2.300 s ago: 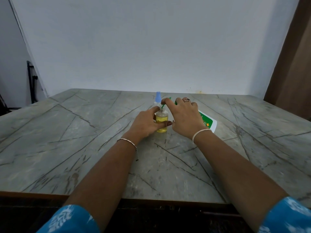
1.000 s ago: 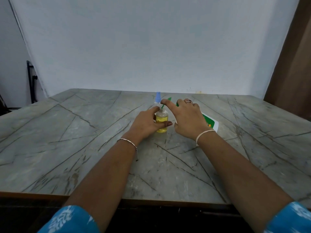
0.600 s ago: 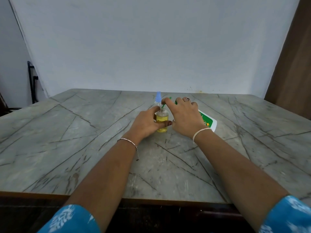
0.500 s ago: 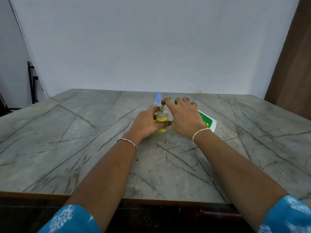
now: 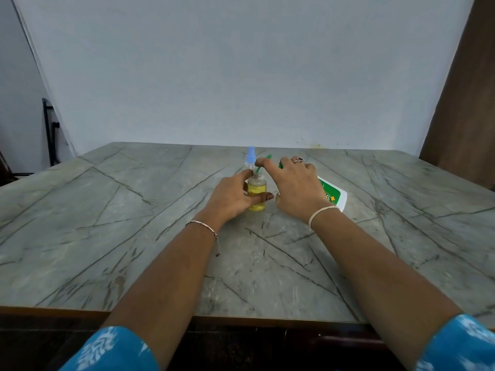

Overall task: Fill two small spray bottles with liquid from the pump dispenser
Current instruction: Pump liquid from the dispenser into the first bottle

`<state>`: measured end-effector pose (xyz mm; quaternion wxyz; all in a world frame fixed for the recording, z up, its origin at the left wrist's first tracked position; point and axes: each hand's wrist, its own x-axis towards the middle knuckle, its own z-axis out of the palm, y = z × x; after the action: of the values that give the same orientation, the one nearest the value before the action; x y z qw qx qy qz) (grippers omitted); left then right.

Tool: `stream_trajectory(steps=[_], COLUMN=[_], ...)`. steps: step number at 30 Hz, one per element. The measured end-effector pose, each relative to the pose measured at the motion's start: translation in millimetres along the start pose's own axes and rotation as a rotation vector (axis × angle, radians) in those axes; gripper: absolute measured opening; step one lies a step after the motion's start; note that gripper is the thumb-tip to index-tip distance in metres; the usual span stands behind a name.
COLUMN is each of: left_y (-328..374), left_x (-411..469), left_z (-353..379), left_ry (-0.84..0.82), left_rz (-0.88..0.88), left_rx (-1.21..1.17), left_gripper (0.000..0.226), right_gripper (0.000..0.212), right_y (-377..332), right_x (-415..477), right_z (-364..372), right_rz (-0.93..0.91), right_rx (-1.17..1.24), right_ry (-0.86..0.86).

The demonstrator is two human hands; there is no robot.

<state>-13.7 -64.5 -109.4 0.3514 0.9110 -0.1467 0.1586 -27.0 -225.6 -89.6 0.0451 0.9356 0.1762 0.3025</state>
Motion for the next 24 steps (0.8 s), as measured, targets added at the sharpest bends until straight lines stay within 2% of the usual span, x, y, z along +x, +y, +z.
stream_trajectory(steps=[8,19,24], left_y=[0.8,3.7,4.0], left_x=[-0.1,-1.4,-1.7], left_z=[-0.6,-1.1,-1.8], left_ry=[-0.002,-0.002,-0.003], left_rz=[0.005,0.001,0.004], left_rx=[-0.026,0.008,0.017], left_gripper=[0.060,0.062,0.062], right_gripper=[0.071,0.082,0.074], right_y=[-8.1,1.3,-3.5], right_x=[3.8,-0.1,2.9], right_z=[1.5,3.2,2.5], right_rz=[0.022,-0.008,0.015], right_rx=[-0.010,-0.013,-0.011], right_ry=[0.034,0.018,0.035])
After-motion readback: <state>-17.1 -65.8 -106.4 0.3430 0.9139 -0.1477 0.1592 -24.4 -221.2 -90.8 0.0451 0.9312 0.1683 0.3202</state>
